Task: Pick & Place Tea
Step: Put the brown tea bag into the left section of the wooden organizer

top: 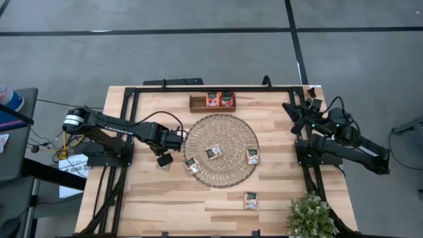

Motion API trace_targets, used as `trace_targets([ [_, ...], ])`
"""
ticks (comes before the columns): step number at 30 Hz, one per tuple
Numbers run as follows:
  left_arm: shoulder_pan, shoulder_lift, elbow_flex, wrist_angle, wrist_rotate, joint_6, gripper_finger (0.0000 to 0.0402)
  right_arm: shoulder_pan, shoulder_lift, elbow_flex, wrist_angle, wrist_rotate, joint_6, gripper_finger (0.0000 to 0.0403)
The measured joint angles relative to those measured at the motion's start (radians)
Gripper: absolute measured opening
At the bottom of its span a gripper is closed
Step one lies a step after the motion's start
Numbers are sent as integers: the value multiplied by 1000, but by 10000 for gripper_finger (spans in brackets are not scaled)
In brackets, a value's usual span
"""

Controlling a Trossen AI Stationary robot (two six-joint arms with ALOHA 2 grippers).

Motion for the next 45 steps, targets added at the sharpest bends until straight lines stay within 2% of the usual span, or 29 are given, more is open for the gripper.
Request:
trace_targets([
  [8,-1,0,-11,143,29,160,55,0,0,0,2,0,11,0],
  [17,-1,3,-11,175,69,310,124,0,0,0,2,0,11,0],
  [22,-1,10,-40,211,85,458,153,0,0,0,1,0,11,0],
  [29,-1,11,-134,244,116,613,156,0,0,0,1,0,11,0],
  [38,18,11,-152,339,169,636,156,0,0,0,-1,1,12,0],
  [45,72,34,-154,339,194,684,156,0,0,0,-1,1,20,0],
])
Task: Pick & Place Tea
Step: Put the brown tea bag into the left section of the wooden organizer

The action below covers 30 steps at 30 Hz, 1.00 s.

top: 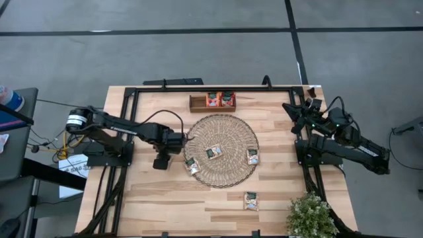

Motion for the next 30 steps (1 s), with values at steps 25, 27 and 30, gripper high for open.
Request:
trace_targets([
  [25,38,124,-60,123,47,52,38,0,0,0,-4,0,17,0],
  [27,37,124,-59,124,39,30,25,0,0,0,-4,0,17,0],
  [30,36,119,-55,120,26,3,13,0,0,0,-4,0,17,0],
])
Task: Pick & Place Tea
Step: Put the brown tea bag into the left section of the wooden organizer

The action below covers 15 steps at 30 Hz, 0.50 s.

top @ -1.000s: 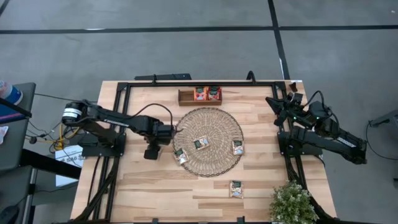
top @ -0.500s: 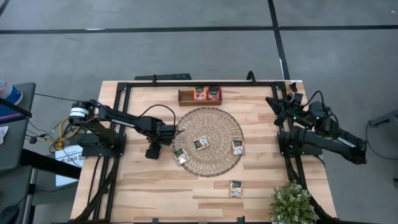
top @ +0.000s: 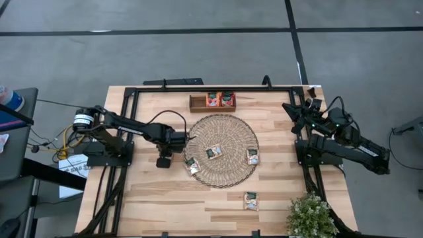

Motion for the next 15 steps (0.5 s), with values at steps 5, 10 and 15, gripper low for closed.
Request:
trace_targets([
  [5,8,-37,13,-9,-34,-49,1,0,0,0,0,0,0,0],
  [10,15,-66,39,-67,-73,-99,0,0,0,0,0,0,0,0],
  [15,16,-67,109,-180,-190,-98,0,0,0,0,0,0,-1,0],
])
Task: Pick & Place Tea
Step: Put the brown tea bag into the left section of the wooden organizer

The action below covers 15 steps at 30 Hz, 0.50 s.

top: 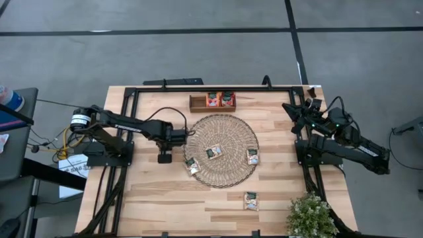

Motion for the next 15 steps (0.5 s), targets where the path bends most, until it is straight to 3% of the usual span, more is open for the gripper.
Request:
trace_targets([
  [8,11,-3,141,23,-299,116,0,0,0,0,0,0,0,0],
  [12,57,-3,166,188,-493,242,0,0,0,0,0,0,-1,0],
  [15,116,-3,167,389,-564,353,0,0,0,0,0,0,-1,0],
])
